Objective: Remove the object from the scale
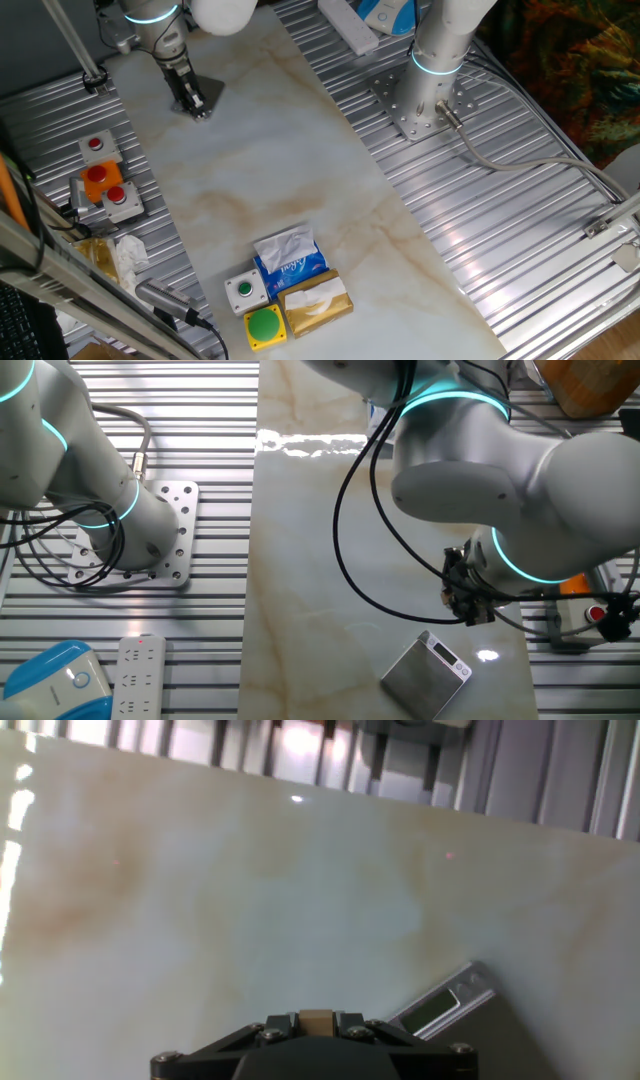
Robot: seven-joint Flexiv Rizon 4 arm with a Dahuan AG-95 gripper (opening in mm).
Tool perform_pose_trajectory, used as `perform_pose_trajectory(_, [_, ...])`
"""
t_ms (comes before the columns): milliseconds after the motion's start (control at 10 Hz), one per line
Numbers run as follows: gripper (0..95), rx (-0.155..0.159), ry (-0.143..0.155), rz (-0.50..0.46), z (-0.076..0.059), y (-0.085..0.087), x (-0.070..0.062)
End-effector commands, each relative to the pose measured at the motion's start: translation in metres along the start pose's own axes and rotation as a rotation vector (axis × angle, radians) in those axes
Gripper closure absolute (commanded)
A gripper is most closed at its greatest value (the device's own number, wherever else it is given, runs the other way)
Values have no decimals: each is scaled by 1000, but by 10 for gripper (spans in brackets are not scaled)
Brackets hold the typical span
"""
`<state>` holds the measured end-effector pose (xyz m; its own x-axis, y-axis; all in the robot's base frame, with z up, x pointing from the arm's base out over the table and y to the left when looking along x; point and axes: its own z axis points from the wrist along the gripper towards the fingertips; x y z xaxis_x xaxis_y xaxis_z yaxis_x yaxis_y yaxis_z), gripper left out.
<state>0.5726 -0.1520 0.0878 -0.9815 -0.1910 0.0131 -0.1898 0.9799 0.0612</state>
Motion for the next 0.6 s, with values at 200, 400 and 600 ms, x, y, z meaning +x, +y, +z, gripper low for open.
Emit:
perform_pose_trajectory(200, [950, 0, 2, 14, 1, 0, 0])
perform_pose_trajectory(400, [950, 2, -8, 12, 1, 0, 0])
perform_pose_trajectory(600, [950, 2, -11, 22, 1, 0, 0])
